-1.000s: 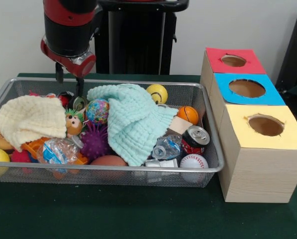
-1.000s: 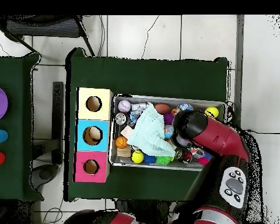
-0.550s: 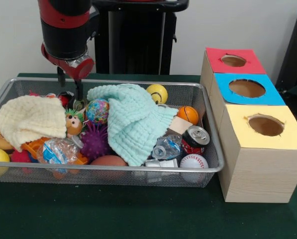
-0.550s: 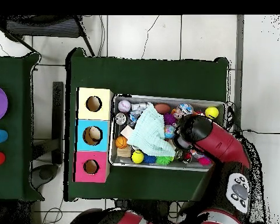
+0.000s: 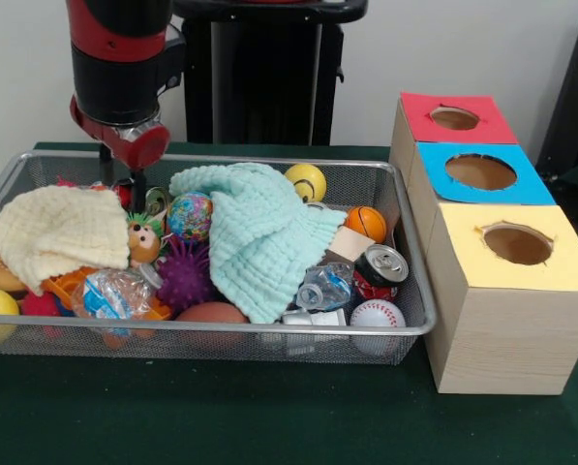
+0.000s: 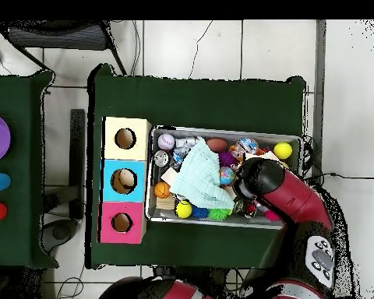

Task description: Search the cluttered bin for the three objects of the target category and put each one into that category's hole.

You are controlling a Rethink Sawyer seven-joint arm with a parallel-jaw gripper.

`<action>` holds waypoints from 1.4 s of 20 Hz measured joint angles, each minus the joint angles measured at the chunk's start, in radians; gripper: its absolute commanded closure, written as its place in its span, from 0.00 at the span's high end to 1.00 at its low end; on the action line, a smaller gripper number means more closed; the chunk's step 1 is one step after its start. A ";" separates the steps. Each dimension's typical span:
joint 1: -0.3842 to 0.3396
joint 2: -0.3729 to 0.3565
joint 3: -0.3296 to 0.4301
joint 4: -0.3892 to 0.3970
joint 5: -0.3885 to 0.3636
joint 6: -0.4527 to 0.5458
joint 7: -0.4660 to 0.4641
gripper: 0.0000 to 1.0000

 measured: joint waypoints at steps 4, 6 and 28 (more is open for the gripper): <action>-0.003 0.001 0.014 0.016 0.019 -0.038 0.000 1.00; -0.003 0.002 0.023 0.025 0.030 -0.044 0.000 1.00; -0.036 0.062 0.114 0.088 0.123 -0.177 0.000 1.00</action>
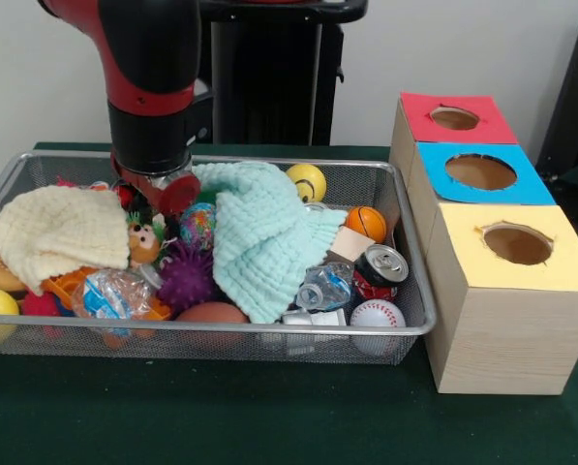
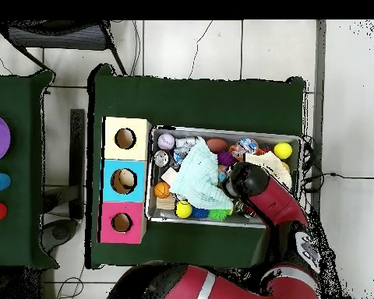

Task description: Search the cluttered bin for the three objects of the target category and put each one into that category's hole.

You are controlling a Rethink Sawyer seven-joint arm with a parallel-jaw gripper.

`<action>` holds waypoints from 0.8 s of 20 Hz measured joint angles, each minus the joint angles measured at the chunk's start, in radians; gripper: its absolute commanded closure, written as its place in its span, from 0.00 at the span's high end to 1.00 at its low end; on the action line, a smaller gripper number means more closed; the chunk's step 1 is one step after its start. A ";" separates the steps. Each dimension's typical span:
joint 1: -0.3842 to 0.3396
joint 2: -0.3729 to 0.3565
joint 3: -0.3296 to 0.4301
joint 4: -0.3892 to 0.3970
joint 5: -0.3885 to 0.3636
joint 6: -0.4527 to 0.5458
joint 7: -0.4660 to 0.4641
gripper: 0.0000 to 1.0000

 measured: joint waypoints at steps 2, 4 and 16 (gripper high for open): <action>-0.007 0.011 0.006 0.000 0.000 -0.017 0.000 1.00; -0.012 0.020 0.007 0.000 0.001 -0.028 0.000 1.00; -0.008 0.003 0.004 0.007 0.000 -0.030 0.000 1.00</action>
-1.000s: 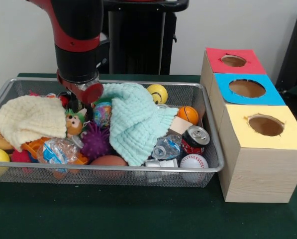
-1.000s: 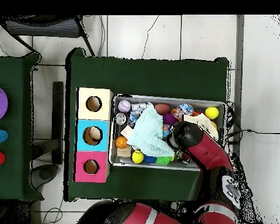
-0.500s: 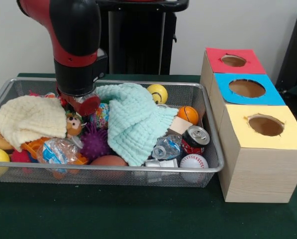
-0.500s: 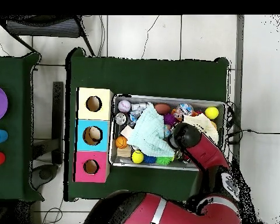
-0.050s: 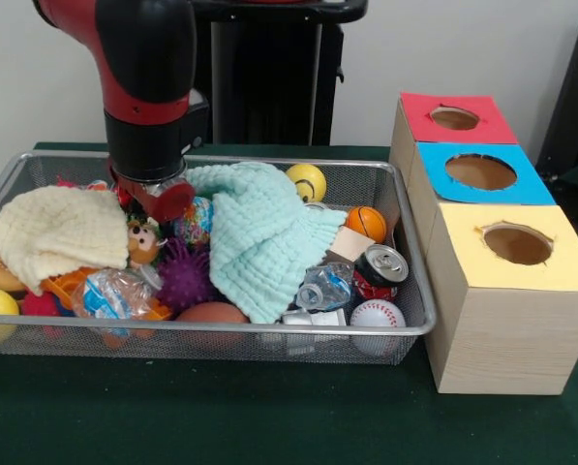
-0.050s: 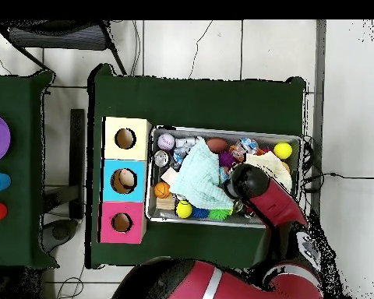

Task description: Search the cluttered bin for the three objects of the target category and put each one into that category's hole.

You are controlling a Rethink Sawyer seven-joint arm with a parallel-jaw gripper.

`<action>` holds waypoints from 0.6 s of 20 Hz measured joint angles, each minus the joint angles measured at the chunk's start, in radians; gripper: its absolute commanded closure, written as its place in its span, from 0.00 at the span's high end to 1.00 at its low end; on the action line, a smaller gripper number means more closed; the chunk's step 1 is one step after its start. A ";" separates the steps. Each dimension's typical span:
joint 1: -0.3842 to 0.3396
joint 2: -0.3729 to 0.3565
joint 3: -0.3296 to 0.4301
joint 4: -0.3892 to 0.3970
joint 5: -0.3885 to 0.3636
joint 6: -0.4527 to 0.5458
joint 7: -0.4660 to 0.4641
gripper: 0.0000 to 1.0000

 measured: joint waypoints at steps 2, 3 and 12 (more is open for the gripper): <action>0.010 -0.008 -0.007 0.001 0.000 0.000 0.000 1.00; 0.014 -0.009 -0.010 0.001 0.000 0.001 0.000 1.00; 0.069 -0.032 -0.040 -0.004 0.000 0.056 0.000 1.00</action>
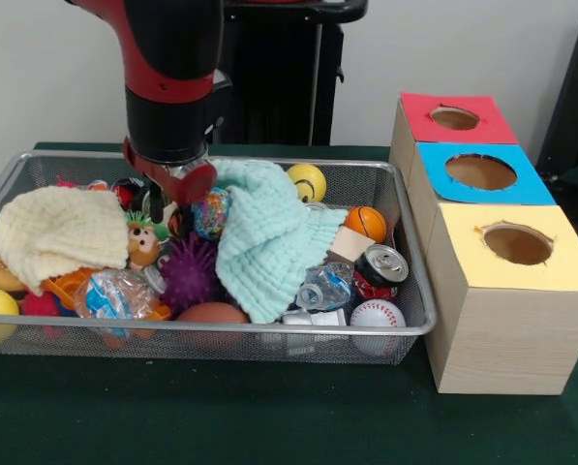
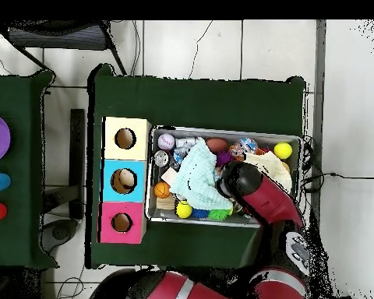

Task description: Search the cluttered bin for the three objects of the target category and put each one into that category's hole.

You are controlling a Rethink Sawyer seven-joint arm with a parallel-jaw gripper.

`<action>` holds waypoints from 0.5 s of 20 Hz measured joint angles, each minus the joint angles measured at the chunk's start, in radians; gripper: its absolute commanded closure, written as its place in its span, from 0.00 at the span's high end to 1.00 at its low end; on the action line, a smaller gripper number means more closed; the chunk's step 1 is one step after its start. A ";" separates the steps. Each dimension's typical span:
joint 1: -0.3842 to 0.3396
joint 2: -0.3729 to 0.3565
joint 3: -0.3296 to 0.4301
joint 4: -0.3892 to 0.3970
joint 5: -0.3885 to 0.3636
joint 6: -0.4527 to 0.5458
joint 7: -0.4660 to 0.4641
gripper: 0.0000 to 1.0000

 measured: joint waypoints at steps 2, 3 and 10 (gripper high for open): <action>0.007 -0.002 -0.003 -0.007 0.000 0.010 0.000 1.00; 0.011 -0.003 -0.005 -0.011 0.000 0.015 0.000 1.00; 0.018 -0.005 -0.007 -0.052 -0.001 0.034 0.000 1.00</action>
